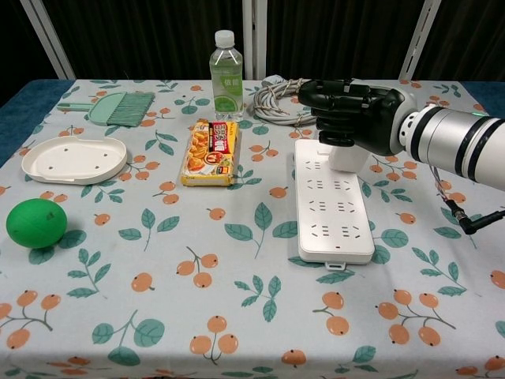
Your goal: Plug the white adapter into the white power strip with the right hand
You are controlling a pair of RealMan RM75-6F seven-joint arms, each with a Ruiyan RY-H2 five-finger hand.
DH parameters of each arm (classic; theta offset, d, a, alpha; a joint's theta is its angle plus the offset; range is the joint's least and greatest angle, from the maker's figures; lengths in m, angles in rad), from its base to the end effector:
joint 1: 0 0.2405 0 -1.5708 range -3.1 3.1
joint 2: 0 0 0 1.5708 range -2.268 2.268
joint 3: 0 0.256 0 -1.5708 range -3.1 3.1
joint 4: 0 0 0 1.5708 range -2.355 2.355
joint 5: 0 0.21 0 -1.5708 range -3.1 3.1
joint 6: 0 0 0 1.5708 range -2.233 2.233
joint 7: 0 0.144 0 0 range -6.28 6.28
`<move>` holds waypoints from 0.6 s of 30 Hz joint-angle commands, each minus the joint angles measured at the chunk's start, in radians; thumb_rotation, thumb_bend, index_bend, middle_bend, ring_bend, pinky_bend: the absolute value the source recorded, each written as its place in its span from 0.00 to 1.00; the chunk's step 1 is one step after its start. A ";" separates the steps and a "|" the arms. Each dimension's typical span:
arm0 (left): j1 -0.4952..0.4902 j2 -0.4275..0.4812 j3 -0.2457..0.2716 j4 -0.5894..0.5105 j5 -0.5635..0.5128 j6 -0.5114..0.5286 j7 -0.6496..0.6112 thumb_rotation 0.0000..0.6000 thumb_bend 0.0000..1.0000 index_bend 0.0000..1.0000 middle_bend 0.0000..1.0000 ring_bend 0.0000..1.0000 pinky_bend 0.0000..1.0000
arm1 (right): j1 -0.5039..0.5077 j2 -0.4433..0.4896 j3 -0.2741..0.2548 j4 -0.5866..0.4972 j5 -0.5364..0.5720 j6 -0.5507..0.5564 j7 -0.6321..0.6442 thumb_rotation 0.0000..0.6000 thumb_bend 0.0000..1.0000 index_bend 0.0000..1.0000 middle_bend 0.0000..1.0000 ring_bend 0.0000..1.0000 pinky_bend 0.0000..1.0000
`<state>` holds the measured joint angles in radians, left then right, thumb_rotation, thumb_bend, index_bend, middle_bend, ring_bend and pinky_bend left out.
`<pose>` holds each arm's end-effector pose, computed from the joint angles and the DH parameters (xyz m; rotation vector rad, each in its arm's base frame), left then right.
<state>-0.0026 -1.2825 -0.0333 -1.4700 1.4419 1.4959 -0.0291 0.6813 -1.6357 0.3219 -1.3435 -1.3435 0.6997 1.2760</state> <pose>-0.3445 0.1505 0.1207 -1.2658 -1.0175 -0.8465 -0.1417 -0.3504 -0.0444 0.9674 -2.5254 1.5676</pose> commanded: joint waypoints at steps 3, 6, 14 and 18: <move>0.000 0.000 0.000 0.001 0.001 0.001 -0.002 1.00 0.14 0.04 0.00 0.00 0.00 | 0.009 -0.012 -0.006 0.014 0.000 0.000 0.007 1.00 0.85 1.00 0.97 0.97 0.95; 0.001 0.000 0.000 0.001 0.000 0.001 -0.004 1.00 0.14 0.04 0.00 0.00 0.00 | 0.015 -0.018 -0.008 0.021 -0.003 0.001 0.008 1.00 0.85 1.00 0.97 0.97 0.95; 0.003 -0.003 0.001 0.009 -0.001 0.001 -0.013 1.00 0.14 0.04 0.00 0.00 0.00 | 0.029 -0.032 -0.017 0.028 0.000 0.001 -0.008 1.00 0.85 1.00 0.97 0.97 0.95; 0.004 -0.005 0.002 0.016 -0.001 0.001 -0.021 1.00 0.14 0.04 0.00 0.00 0.00 | 0.033 -0.039 -0.023 0.031 0.006 -0.002 -0.018 1.00 0.85 1.00 0.97 0.97 0.95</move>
<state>0.0011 -1.2874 -0.0314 -1.4545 1.4413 1.4963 -0.0493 0.7133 -1.6742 0.2999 -1.3128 -1.3389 0.6985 1.2595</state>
